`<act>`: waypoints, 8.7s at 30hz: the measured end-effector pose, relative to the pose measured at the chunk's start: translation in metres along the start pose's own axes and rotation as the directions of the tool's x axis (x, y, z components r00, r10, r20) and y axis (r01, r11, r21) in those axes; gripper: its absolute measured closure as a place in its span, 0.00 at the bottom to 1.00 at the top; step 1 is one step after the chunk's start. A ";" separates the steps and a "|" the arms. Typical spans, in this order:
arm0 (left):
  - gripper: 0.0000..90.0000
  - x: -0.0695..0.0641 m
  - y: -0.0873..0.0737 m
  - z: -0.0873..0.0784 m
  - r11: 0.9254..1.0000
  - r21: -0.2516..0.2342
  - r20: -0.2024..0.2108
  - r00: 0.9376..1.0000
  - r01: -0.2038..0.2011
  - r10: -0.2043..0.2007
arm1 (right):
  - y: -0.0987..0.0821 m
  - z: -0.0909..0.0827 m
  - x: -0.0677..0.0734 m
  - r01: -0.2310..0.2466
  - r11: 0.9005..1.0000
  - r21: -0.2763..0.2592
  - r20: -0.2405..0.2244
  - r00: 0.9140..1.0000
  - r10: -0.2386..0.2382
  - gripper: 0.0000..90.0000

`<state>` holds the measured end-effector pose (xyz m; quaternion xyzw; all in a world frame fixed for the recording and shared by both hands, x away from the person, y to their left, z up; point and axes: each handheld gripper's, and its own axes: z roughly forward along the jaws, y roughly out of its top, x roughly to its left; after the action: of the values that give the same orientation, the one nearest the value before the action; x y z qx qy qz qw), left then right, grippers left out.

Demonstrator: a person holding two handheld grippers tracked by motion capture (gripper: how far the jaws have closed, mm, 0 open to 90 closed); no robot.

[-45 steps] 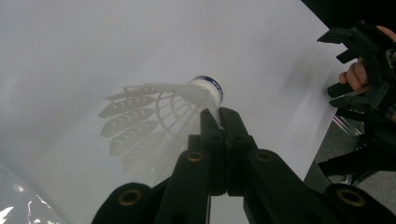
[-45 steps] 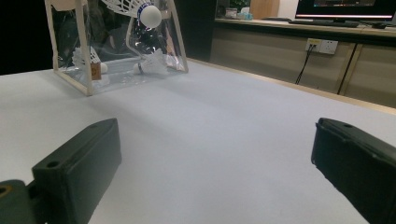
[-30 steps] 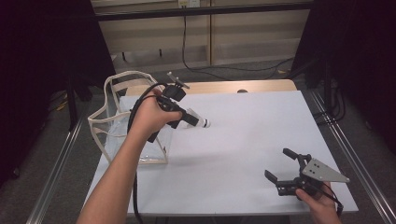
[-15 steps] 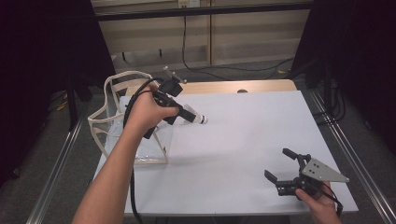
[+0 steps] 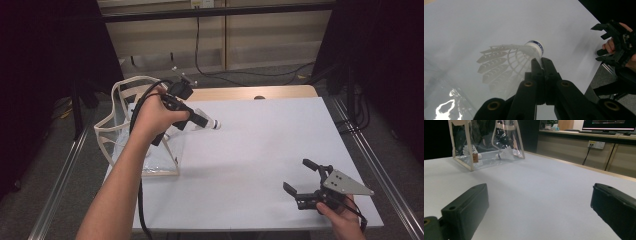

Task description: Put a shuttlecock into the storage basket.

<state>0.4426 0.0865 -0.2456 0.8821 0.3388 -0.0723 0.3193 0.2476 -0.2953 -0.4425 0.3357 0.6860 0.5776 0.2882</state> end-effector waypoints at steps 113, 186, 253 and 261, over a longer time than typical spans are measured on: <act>1.00 0.027 0.003 -0.095 0.995 -0.049 -0.151 0.984 0.090 -0.096 | 0.000 0.000 0.000 -0.010 1.000 -0.002 0.005 1.000 0.010 0.01; 1.00 0.072 -0.027 -0.095 0.990 -0.054 -0.262 0.955 0.128 -0.137 | 0.000 0.000 0.000 -0.010 1.000 -0.006 -0.004 1.000 0.010 0.01; 0.64 0.045 -0.043 -0.089 0.972 -0.202 -0.079 0.987 0.122 -0.141 | 0.000 0.003 0.000 -0.004 1.000 -0.004 -0.008 1.000 0.004 0.01; 0.56 0.033 -0.045 -0.081 0.972 -0.216 -0.034 0.994 0.097 -0.107 | 0.000 0.003 0.001 -0.002 1.000 -0.005 -0.010 1.000 0.002 0.01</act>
<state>0.4314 0.1802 -0.2165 0.8254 0.3966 -0.0314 0.4005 0.2497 -0.2927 -0.4427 0.3330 0.6857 0.5812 0.2848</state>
